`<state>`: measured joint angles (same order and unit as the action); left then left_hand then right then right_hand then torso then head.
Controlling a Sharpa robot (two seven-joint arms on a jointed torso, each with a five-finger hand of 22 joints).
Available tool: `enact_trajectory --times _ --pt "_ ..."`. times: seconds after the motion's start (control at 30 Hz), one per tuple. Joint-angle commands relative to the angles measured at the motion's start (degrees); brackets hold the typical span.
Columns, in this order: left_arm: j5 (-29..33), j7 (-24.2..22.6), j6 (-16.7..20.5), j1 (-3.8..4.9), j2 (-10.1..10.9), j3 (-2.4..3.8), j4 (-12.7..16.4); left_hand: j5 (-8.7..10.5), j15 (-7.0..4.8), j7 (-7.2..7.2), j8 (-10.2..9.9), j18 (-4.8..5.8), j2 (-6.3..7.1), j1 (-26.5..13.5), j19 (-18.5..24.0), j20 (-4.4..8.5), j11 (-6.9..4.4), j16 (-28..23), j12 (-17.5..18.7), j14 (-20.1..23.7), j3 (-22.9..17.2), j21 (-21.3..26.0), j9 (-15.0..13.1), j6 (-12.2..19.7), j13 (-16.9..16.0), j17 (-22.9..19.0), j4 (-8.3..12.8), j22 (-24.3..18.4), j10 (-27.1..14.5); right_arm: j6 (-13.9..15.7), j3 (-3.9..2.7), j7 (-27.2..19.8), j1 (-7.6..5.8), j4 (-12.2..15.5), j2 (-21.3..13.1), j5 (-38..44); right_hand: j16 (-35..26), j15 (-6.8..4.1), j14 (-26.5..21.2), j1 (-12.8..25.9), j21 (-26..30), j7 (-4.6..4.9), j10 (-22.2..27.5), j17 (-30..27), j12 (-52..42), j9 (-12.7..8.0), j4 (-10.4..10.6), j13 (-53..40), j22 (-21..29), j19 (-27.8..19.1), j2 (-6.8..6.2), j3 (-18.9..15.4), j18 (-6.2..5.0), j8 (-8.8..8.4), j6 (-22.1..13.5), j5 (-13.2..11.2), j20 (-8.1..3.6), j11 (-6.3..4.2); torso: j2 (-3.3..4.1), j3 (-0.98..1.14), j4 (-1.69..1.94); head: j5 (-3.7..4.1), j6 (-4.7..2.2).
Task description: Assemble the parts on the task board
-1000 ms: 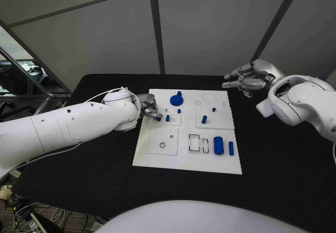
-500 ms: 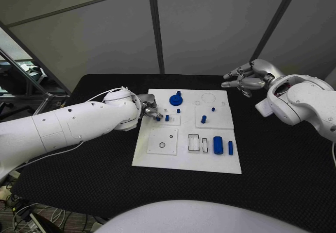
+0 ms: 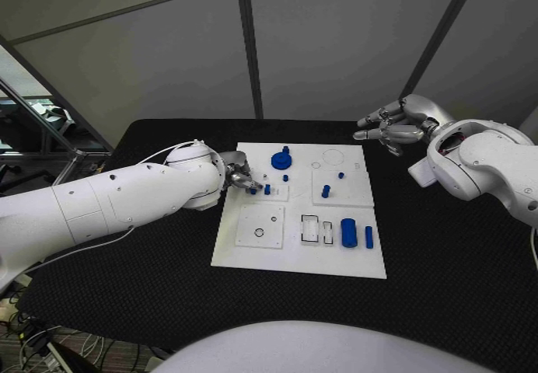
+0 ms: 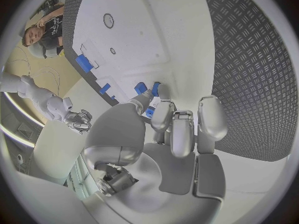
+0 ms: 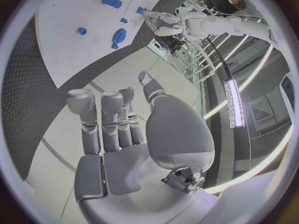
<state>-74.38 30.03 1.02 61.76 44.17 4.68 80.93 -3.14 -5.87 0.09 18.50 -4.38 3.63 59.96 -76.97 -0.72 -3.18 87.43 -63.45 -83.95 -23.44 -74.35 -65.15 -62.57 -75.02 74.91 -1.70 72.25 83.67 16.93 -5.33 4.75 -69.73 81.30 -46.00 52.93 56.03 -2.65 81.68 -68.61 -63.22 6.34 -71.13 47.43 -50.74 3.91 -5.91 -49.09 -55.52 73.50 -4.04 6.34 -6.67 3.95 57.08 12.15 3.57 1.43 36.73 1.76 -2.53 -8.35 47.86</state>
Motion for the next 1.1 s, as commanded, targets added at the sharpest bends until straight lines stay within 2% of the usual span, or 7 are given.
enact_trajectory --times 0.03,0.23,0.43,0.67,0.87,0.97,1.1 --pt "0.3 1.9 -1.0 -0.27 0.0 -0.22 -0.4 0.32 -0.08 0.29 -0.3 -0.45 0.33 -0.6 -0.4 0.04 0.09 0.3 0.4 -5.4 0.3 -0.3 -0.1 0.0 -6.2 12.5 -0.9 0.1 1.8 0.1 -0.04 -0.6 -0.11 0.1 0.0 -0.1 -0.3 -0.07 0.3 0.5 0.3 0.02 0.5 -0.1 0.3 0.0 -0.2 0.1 0.1 0.3 0.0 0.1 -0.56 -0.24 -0.5 0.4 0.08 0.05 0.01 0.0 0.02 0.07 -0.01" --pt "0.3 2.1 -0.5 -0.26 -0.1 -0.14 -0.8 0.37 -0.13 0.26 -0.4 -0.42 1.75 -1.4 -0.5 0.13 0.04 0.3 0.3 -5.4 2.1 -0.3 -0.2 -0.2 -6.2 12.5 -3.7 0.2 1.9 0.1 -0.04 -0.7 -0.11 0.0 0.0 -0.1 -0.3 -0.06 0.3 0.6 0.3 0.03 0.5 0.0 0.4 0.0 -0.2 0.1 0.1 0.4 -0.02 0.1 -0.56 -0.25 -0.5 0.4 0.08 0.06 -0.02 -0.02 0.01 0.07 -0.05" --pt "0.3 1.4 1.1 -0.28 -0.3 0.95 -1.0 0.28 -0.15 0.22 -0.8 -0.43 3.87 0.1 -0.6 0.28 -0.14 0.2 0.7 -5.3 4.4 -0.2 -0.4 -0.4 -6.1 12.3 -9.5 0.3 1.7 0.1 -0.04 -0.7 -0.1 0.0 0.0 -0.1 -0.4 -0.05 0.3 0.7 0.3 0.03 0.5 0.0 0.4 0.0 -0.2 0.2 0.1 0.4 -0.03 0.0 -0.57 -0.26 -0.6 0.4 0.08 0.07 0.01 -0.06 0.06 0.12 -0.16" --pt "2.2 -0.3 4.3 -0.29 -0.3 1.94 -1.1 0.3 0.06 0.96 -2.9 -0.37 5.68 1.0 -0.7 0.05 0.52 0.4 6.8 -5.4 6.2 -0.1 0.9 1.3 -4.0 12.5 -14.7 0.4 0.0 0.3 -0.04 -0.9 -0.1 -0.2 0.1 -0.1 -0.6 -0.04 0.3 1.0 0.6 0.05 0.6 -0.2 0.5 0.0 0.0 0.4 0.3 0.3 -0.13 -0.1 -0.6 -0.27 -0.6 0.3 0.09 0.09 0.0 -0.04 0.03 0.13 -0.11" --pt "5.3 -1.9 6.5 -0.29 -0.3 2.51 -1.5 0.33 0.3 1.31 -3.6 -0.7 6.49 -0.5 0.2 -0.13 0.82 -0.5 9.7 -5.1 7.8 1.0 1.6 1.5 -3.0 11.5 -15.2 -0.7 -0.8 0.4 -0.04 -1.0 -0.1 -0.3 0.1 -0.1 -0.6 -0.03 0.3 1.1 0.6 0.05 0.6 -0.2 0.5 0.0 0.0 0.4 0.3 0.4 -0.18 -0.2 -0.59 -0.27 -0.6 0.3 0.09 0.1 0.01 -0.01 0.04 0.12 -0.11" --pt "7.6 -3.9 8.6 -0.29 -0.1 2.89 -1.7 0.35 0.79 2.05 -5.4 -1.69 6.63 -0.5 3.4 -0.62 1.47 -4.1 17.3 -3.9 8.4 5.2 3.0 2.8 -0.1 7.8 -15.0 -4.8 -3.1 0.4 -0.04 -1.0 -0.1 -0.4 0.1 -0.1 -0.7 -0.03 0.3 1.2 0.6 0.05 0.6 -0.2 0.5 0.0 0.0 0.4 0.3 0.4 -0.2 -0.2 -0.59 -0.27 -0.6 0.3 0.1 0.1 0.01 0.02 0.07 0.14 -0.16" --pt "10.3 -8.1 11.1 -0.24 0.1 3.33 -2.0 0.5 2.22 3.75 -8.8 -3.99 6.7 2.2 11.4 -1.84 3.13 -13.3 34.6 -0.4 8.2 16.5 6.6 5.3 6.9 -0.9 -15.2 -15.3 -9.3 0.4 -0.04 -1.0 -0.1 -0.4 0.1 -0.1 -0.7 -0.03 0.3 1.2 0.6 0.05 0.6 -0.2 0.5 0.0 0.0 0.4 0.3 0.4 -0.2 -0.2 -0.59 -0.27 -0.6 0.3 0.1 0.1 0.0 0.03 0.07 0.25 -0.27"
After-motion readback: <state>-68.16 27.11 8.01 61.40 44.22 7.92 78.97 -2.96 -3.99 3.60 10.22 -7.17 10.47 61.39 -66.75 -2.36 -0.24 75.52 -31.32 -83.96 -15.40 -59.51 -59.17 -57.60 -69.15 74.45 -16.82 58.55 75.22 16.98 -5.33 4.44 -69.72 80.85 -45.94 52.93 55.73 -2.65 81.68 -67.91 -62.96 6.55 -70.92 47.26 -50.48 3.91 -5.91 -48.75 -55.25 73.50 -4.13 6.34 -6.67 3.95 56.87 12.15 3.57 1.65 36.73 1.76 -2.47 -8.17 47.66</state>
